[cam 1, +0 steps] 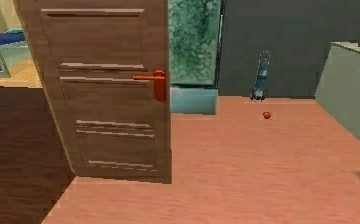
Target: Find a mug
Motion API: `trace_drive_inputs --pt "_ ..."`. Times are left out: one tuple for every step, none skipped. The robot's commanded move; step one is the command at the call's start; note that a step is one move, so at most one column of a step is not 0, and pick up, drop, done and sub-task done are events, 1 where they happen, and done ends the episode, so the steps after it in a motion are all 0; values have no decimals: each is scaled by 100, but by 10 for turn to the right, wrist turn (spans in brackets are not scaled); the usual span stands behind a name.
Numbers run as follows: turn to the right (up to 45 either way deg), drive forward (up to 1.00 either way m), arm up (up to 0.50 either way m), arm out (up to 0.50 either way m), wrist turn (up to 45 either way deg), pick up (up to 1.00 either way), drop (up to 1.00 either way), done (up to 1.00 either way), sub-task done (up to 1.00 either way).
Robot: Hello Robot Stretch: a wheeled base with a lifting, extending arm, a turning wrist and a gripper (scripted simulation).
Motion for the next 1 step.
trace_drive_inputs --pt "0 15 0 0 0 0 0 0 0"
